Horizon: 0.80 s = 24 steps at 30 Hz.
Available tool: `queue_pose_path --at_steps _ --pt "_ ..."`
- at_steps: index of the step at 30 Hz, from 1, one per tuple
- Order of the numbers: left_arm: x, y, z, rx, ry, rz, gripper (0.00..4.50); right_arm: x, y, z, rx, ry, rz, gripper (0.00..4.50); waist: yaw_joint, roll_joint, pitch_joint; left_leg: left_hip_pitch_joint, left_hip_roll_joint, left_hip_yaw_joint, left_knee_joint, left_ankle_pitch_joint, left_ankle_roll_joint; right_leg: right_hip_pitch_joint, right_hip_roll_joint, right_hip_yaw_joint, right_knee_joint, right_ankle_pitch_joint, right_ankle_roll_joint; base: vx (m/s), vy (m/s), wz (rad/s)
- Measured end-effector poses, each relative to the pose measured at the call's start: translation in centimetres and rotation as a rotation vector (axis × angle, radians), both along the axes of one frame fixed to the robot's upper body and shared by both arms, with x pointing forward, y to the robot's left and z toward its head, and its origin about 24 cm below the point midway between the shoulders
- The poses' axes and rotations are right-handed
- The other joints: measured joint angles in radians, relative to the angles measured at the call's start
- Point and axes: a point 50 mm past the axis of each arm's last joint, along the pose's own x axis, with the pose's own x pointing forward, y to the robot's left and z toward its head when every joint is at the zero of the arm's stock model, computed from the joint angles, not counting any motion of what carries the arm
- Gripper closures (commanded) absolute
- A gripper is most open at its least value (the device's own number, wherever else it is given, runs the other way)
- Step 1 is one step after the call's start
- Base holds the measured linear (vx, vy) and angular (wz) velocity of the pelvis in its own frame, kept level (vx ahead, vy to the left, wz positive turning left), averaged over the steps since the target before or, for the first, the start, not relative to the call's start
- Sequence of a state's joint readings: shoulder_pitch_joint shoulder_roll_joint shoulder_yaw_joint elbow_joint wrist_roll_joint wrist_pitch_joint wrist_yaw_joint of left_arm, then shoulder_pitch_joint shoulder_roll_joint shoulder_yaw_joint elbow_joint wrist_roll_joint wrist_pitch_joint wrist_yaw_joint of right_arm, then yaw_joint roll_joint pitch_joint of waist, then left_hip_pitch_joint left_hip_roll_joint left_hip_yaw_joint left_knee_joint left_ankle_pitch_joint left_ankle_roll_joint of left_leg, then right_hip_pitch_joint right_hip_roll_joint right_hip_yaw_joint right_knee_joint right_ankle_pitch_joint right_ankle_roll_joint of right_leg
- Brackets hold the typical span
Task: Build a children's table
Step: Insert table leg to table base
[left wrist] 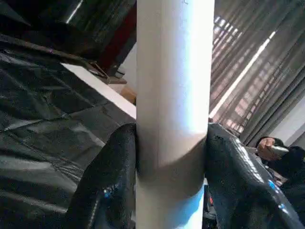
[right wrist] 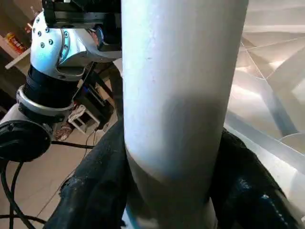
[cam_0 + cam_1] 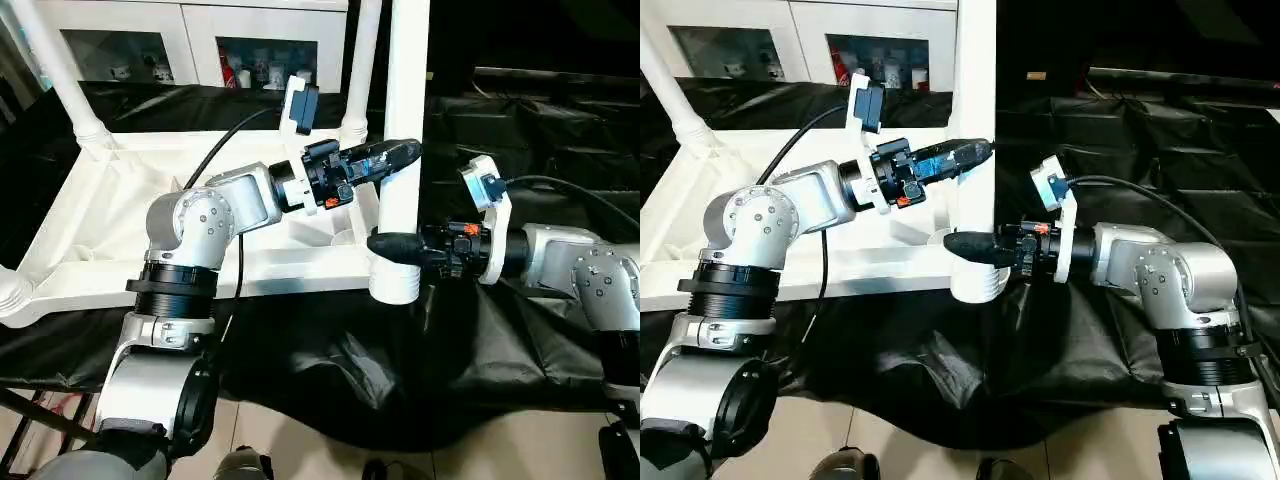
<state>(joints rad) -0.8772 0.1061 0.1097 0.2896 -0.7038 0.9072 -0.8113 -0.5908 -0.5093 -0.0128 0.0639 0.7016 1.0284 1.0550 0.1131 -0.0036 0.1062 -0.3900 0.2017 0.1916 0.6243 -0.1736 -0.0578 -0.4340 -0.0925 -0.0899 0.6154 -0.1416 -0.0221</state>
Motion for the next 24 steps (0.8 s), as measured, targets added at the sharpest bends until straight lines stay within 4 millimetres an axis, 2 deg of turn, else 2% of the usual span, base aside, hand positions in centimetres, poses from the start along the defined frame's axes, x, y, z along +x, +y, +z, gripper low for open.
queue_pose_path --at_steps 1,3,11,15,24 --pt "0.0 0.0 0.0 -0.002 -0.001 0.002 2.65 0.0 0.0 0.0 -0.001 -0.006 -0.002 2.24 0.000 0.000 0.000 0.000 0.000 0.000 0.000 0.000 0.000 0.000 0.000 0.000 0.000 0.000 0.000 0.000 0.000 0.00" --pt "0.0 -0.1 0.1 -0.009 -0.009 0.013 2.65 0.2 0.1 0.1 -0.003 -0.026 -0.012 1.89 0.000 0.000 0.000 0.000 0.000 0.000 0.000 0.000 0.000 0.000 0.000 0.000 0.000 0.000 0.000 0.000 0.000 0.00" --pt "0.4 -0.2 0.2 0.002 -0.041 0.080 2.65 1.2 0.8 0.3 -0.029 -0.073 -0.095 1.27 -0.003 0.000 0.000 0.000 0.000 0.000 0.000 0.000 0.000 0.000 0.000 0.000 0.000 0.000 0.000 0.000 0.000 0.00" --pt "0.8 0.1 0.2 0.049 -0.070 0.143 2.65 2.3 0.8 1.0 -0.052 -0.114 -0.180 1.20 -0.003 -0.001 -0.001 0.000 0.000 0.000 0.000 0.000 -0.001 0.000 0.000 -0.001 0.000 0.000 0.001 0.000 0.000 0.00" --pt "1.3 0.4 -0.2 0.170 -0.117 0.230 2.65 2.7 0.3 1.2 -0.097 -0.122 -0.227 1.20 -0.001 -0.002 -0.001 0.000 0.001 0.000 0.000 0.000 -0.001 0.000 0.000 -0.001 0.000 0.000 0.001 0.000 0.000 0.00"
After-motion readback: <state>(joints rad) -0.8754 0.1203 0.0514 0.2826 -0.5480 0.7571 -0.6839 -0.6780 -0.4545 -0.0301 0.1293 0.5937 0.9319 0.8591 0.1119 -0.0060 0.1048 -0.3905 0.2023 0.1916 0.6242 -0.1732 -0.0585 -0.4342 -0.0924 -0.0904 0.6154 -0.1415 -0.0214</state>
